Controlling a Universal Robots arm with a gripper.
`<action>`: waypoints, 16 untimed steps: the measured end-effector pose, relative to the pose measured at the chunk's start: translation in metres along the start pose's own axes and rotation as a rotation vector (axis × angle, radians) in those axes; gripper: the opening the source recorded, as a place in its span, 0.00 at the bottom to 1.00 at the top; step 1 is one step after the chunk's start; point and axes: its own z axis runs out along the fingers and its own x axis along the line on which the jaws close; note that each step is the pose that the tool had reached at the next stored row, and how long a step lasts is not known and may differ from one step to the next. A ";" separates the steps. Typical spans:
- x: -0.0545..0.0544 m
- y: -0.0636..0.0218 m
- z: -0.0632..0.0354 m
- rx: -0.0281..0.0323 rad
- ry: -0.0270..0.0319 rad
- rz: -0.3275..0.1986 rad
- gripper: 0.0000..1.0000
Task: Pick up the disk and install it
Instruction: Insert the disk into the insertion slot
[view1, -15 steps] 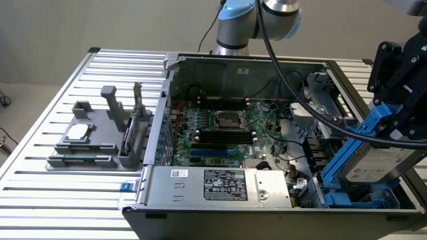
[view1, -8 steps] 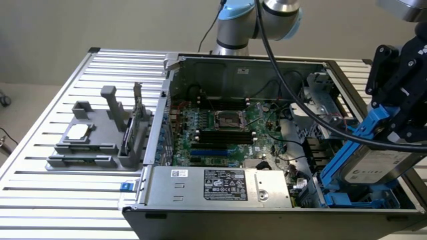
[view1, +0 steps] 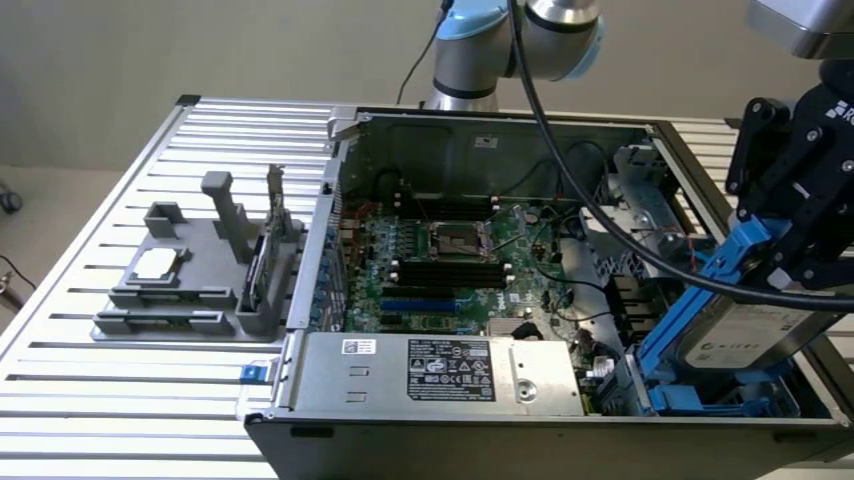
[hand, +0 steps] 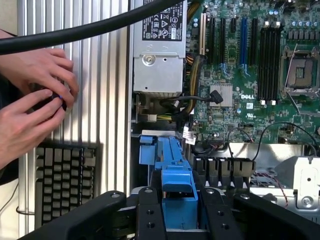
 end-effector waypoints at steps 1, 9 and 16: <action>0.000 0.0000 0.0005 0.0000 -0.0001 0.000 0.33; -0.002 -0.0002 0.0035 0.0008 0.0002 0.000 0.33; -0.004 -0.0003 0.0057 0.0021 0.0001 0.000 0.33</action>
